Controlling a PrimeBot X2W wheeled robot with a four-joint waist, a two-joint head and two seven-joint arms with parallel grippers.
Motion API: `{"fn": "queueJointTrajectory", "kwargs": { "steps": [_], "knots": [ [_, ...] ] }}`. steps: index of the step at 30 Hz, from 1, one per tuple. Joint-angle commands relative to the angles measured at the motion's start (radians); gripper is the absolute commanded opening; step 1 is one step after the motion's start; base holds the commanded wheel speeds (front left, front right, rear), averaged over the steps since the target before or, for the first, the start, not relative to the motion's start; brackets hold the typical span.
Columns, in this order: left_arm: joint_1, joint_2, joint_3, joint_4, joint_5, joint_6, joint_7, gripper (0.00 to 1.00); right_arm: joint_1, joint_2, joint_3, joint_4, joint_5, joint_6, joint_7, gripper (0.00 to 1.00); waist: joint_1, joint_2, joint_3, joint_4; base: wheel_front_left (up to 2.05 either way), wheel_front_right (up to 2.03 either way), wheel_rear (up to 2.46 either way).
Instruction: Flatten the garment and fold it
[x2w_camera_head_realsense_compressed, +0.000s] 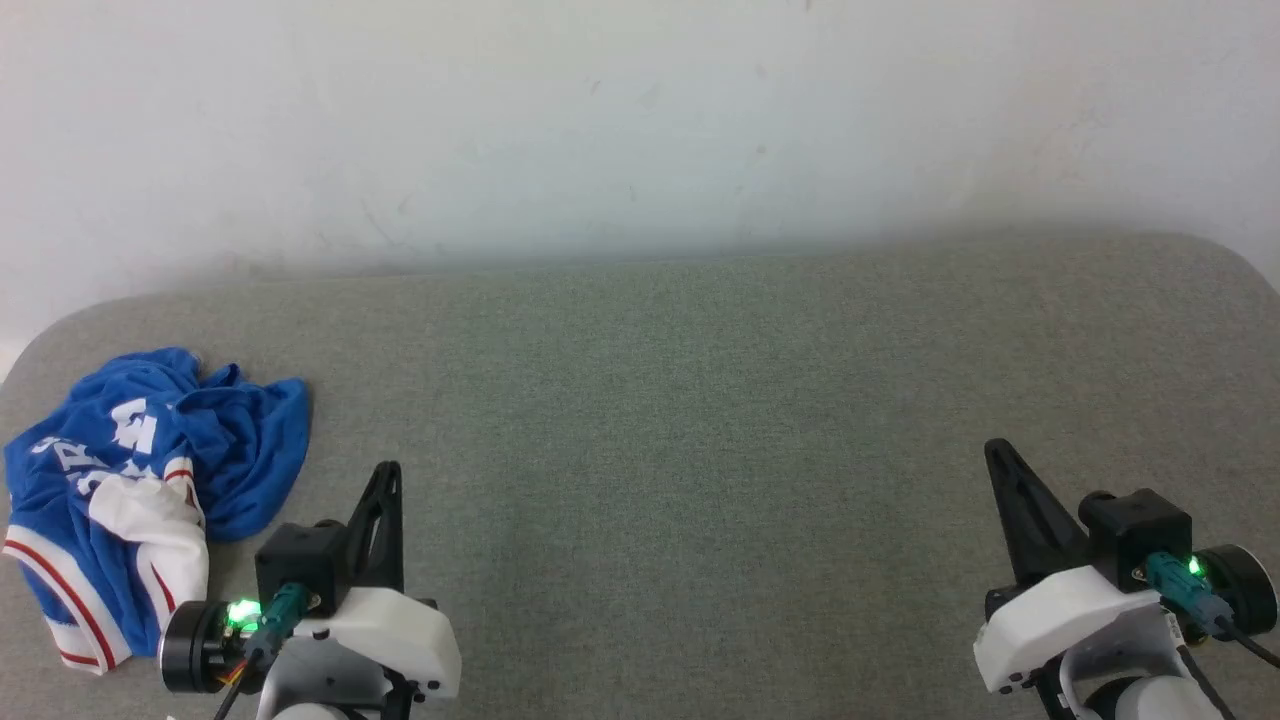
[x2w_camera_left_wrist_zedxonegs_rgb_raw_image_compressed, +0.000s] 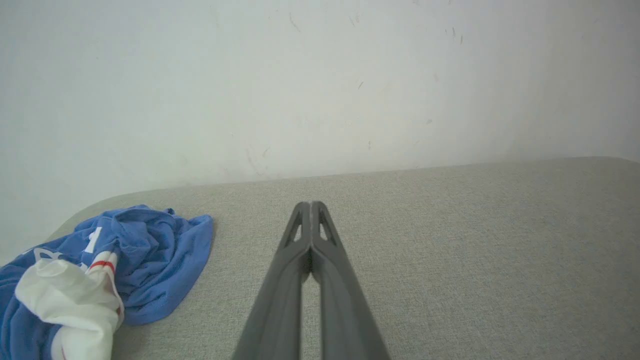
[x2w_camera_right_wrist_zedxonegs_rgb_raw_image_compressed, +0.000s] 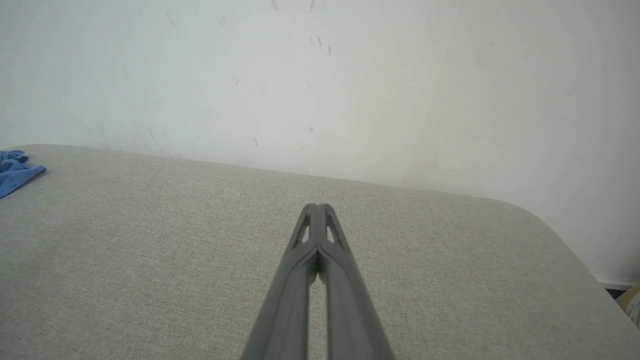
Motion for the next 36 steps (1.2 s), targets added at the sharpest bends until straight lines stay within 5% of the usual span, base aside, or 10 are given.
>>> {"fn": "queueJointTrajectory", "kwargs": {
  "steps": [1, 32, 33, 36],
  "knots": [
    [-0.012, -0.005, 0.004, 0.002, 0.006, -0.008, 0.0, 0.0, -0.015, 0.004, 0.0, 0.001, -0.008, -0.002, 0.001, 0.0, 0.0, 0.0001, 0.0, 0.0, 0.0, 0.0, 0.0],
    [-0.012, -0.005, 0.004, 0.002, 0.006, -0.008, 0.0, 0.0, -0.015, 0.004, 0.0, 0.001, -0.008, -0.002, 0.001, 0.0, 0.0, 0.0001, 0.0, 0.0, 0.0, 0.0, 0.0],
    [0.0, 0.0, 0.0, 0.0, 0.0, 0.0, 0.0, 1.0, 0.0, 0.0, 0.0, 0.0, 0.0, 0.0, 0.0, 1.0, 0.0, 0.0001, 0.0, 0.0, 0.0, 0.0, 0.0],
    [0.0, 0.0, -0.001, 0.0, 0.0, 0.001, 0.0, 1.0, 0.001, -0.001, 0.0, 0.0, 0.0, 0.0, 0.0, 1.0, 0.0, 0.0001, 0.0, 0.0, 0.0, 0.0, 0.0]
  ]
}}
